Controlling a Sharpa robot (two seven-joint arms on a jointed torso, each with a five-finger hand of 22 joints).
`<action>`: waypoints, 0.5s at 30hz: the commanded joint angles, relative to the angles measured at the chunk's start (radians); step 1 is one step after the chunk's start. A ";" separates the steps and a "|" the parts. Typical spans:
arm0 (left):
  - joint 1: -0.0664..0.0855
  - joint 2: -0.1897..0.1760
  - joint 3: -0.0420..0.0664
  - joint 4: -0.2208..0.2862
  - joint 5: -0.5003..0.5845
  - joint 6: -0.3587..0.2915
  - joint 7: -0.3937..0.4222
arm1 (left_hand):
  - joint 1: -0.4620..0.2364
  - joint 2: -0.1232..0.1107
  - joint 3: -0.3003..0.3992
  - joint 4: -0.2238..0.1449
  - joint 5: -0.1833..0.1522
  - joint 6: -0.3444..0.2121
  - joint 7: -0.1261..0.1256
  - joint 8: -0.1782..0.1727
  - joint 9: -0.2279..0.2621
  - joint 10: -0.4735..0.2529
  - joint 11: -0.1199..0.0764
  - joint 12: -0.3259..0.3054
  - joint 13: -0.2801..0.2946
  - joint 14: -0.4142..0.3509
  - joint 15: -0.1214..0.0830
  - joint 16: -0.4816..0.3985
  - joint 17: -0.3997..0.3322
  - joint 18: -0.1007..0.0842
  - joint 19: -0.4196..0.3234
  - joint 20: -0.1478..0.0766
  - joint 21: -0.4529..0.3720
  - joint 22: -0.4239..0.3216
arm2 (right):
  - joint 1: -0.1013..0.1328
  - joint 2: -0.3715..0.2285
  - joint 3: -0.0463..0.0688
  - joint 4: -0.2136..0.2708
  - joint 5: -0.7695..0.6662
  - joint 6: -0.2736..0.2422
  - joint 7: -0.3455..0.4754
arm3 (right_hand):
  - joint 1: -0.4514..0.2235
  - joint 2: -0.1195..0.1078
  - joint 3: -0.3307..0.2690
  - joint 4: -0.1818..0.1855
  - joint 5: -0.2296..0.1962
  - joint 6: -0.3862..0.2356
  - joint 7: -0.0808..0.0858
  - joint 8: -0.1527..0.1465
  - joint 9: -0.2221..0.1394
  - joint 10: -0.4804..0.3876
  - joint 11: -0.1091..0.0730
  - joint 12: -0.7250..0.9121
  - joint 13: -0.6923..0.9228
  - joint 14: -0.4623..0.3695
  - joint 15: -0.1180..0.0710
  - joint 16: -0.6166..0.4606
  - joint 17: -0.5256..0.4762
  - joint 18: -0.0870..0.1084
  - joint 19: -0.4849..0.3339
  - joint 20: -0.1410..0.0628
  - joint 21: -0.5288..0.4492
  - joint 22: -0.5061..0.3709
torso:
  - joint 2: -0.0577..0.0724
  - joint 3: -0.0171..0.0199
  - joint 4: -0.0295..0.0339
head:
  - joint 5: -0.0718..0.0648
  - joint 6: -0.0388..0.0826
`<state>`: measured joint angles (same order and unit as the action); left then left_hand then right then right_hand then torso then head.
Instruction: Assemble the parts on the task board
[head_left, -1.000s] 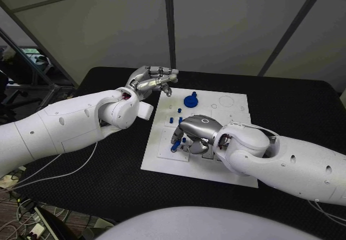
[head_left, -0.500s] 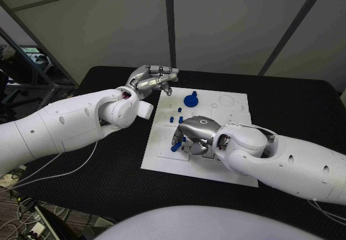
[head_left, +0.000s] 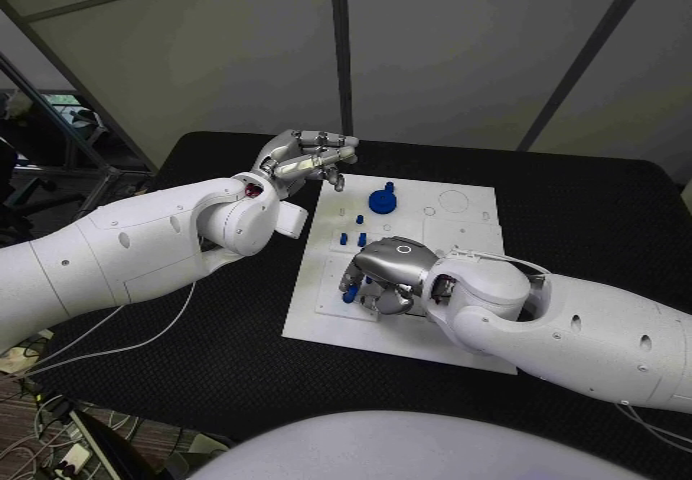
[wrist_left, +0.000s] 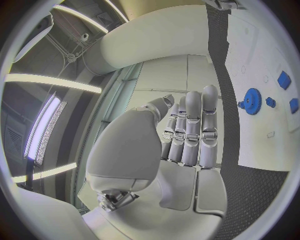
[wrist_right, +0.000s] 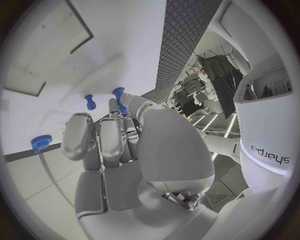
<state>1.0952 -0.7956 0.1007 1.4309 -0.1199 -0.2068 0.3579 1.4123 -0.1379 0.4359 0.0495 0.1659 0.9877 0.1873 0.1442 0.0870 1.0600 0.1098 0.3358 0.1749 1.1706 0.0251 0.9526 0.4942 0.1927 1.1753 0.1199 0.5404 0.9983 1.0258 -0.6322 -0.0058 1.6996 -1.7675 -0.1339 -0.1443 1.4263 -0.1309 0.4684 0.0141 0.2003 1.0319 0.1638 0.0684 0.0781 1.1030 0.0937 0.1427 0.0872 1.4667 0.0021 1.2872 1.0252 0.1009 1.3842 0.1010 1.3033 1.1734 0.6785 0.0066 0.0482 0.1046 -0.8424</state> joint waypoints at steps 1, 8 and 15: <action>0.002 -0.001 0.001 0.002 0.002 0.012 0.000 | -0.002 0.005 -0.005 0.000 0.005 -0.003 0.001 0.007 -0.001 -0.005 -0.001 0.002 0.001 -0.005 0.001 -0.005 -0.001 -0.011 -0.006 0.002 -0.003 -0.001 | -0.001 0.000 -0.003 -0.005 -0.008 -0.025 0.014 | -0.023 -0.019 -0.012 0.009 0.005 -0.038 -0.007 -0.008 -0.009 -0.048 0.009 -0.021 -0.014 0.008 0.011 -0.011 -0.028 -0.006 -0.025 0.007 -0.029 -0.040 | 0.000 0.0000 -0.0005 | 0.001 0.000; 0.002 -0.001 0.001 0.001 0.002 0.015 -0.004 | 0.000 0.006 -0.006 -0.001 0.006 -0.004 0.001 0.009 -0.002 -0.008 -0.001 0.007 0.002 -0.006 0.001 -0.004 -0.003 -0.010 -0.005 0.002 -0.005 -0.003 | -0.001 0.000 -0.004 -0.006 -0.007 -0.055 0.023 | -0.036 -0.031 -0.031 0.011 0.002 -0.063 -0.016 -0.006 -0.010 -0.077 0.013 -0.022 -0.020 -0.003 0.014 -0.027 -0.058 0.001 -0.044 0.013 -0.054 -0.072 | 0.000 0.0003 0.0002 | 0.000 0.001; 0.002 0.000 0.001 -0.003 0.002 0.024 -0.010 | 0.000 0.006 -0.006 -0.001 0.006 -0.004 0.001 0.009 -0.002 -0.008 -0.001 0.007 0.002 -0.006 0.001 -0.004 -0.003 -0.010 -0.005 0.002 -0.005 -0.003 | -0.001 -0.009 -0.005 0.001 0.001 -0.158 0.048 | -0.044 -0.033 -0.085 0.014 0.001 -0.117 -0.022 -0.004 -0.010 -0.136 0.021 -0.002 -0.019 -0.037 0.021 -0.062 -0.122 0.024 -0.104 0.021 -0.141 -0.184 | 0.000 0.0003 -0.0006 | -0.001 0.002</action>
<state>1.0952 -0.7962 0.1007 1.4283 -0.1198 -0.2011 0.3524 1.4123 -0.1379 0.4359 0.0495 0.1659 0.9877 0.1873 0.1512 0.0862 1.0600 0.1097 0.3358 0.1765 1.1706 0.0251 0.9526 0.4919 0.1927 1.1754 0.1199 0.5405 0.9967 1.0230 -0.6387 -0.0104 1.6962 -1.7681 -0.1995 -0.1244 1.3932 -0.1642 0.3923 0.0280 0.2003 0.9231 0.1418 0.0629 0.0685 0.9760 0.1143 0.1351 0.0677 1.4360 0.0249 1.2292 0.9116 0.1171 1.2875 0.1213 1.1724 1.0024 0.6785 0.0067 0.0480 0.1045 -0.8406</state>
